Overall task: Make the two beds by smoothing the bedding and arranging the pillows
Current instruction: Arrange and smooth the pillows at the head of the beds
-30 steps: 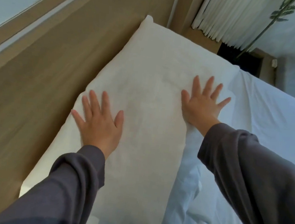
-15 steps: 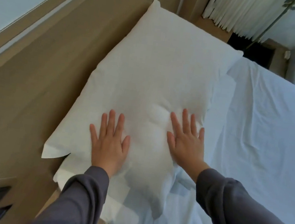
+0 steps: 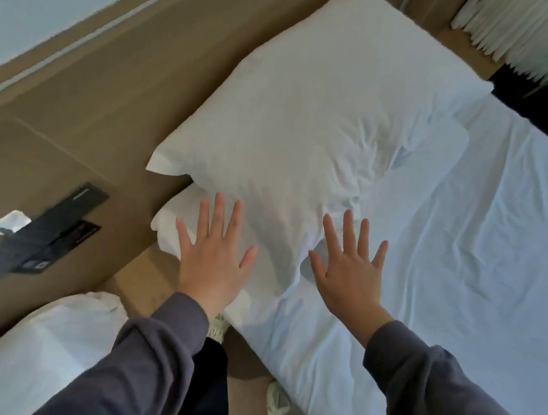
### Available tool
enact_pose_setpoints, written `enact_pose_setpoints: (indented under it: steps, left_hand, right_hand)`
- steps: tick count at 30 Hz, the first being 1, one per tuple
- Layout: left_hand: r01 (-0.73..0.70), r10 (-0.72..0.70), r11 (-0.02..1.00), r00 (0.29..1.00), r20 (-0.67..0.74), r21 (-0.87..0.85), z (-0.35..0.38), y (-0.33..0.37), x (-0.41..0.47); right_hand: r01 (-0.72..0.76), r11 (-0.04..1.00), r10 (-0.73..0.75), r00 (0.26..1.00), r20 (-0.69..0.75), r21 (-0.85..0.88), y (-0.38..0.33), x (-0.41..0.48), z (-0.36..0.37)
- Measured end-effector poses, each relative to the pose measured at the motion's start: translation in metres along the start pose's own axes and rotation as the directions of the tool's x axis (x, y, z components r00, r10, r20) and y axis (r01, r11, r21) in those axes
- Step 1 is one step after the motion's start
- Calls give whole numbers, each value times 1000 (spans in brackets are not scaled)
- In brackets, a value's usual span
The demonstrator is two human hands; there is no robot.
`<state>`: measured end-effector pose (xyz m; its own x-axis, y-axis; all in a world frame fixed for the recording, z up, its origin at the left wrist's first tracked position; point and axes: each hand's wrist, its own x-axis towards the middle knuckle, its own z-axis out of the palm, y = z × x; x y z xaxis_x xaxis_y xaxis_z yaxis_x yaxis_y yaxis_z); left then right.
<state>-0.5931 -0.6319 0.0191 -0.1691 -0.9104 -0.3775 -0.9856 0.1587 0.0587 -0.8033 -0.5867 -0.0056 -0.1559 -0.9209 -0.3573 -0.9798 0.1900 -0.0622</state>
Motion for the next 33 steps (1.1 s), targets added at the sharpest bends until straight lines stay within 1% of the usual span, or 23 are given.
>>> enact_pose_setpoints:
  steps: [2,4,6,9,12,15,17,19,22,23,25,28,29,30,31,32,33]
  left_hand:
    - [77,-79,996,996,-38,-48,1,3,-46]
    - [149,-153,985,987,-43,-89,4,4,-91]
    - [219,-224,970,974,-32,-104,16,0,-134]
    - [361,-363,925,932,0,-123,40,-14,-199]
    - [506,-502,850,862,62,-147,69,-30,-260]
    - [637,-625,752,771,125,-168,98,-43,-326]
    - [725,-702,661,689,179,-195,116,-47,-373]
    - [794,-767,569,606,208,-215,140,-50,-421]
    - [864,-832,427,491,259,-266,183,-46,-500]
    - [876,-847,390,462,263,-284,199,-43,-528]
    - [904,-865,295,390,315,-309,233,-33,-586]
    - [950,-870,132,247,427,-282,291,-13,-672]
    - [956,-865,87,213,455,-282,311,-7,-695]
    - [958,-858,41,179,481,-283,321,-6,-708]
    - [959,-841,-60,101,531,-276,358,7,-741]
    - [957,-828,-105,67,556,-272,372,12,-753]
    - [947,-826,-124,67,559,-296,378,12,-756]
  right_hand:
    - [69,996,-70,997,-23,-47,1,-31,-4]
    - [128,988,-131,991,-28,-84,0,-61,-9]
    - [208,971,-205,978,38,-119,-5,-90,-9]
    - [377,912,-354,923,153,-162,-28,-129,1]
    - [514,841,-477,852,216,-169,-65,-165,14]
    - [623,755,-561,775,289,-204,-103,-205,34]
    - [694,683,-612,714,340,-229,-123,-238,49]
    - [769,594,-679,636,367,-235,-140,-277,66]
    - [847,488,-746,530,403,-210,-161,-343,90]
    - [865,454,-760,501,413,-215,-165,-367,99]
    - [896,394,-781,443,440,-204,-172,-415,127]
    - [938,251,-789,341,511,-238,-177,-484,184]
    - [946,215,-775,318,547,-244,-180,-503,203]
    - [950,209,-769,307,561,-232,-181,-513,215]
    - [965,141,-757,249,604,-221,-185,-545,251]
    - [972,125,-740,226,634,-200,-188,-557,267]
    - [973,140,-733,226,642,-182,-192,-559,271]
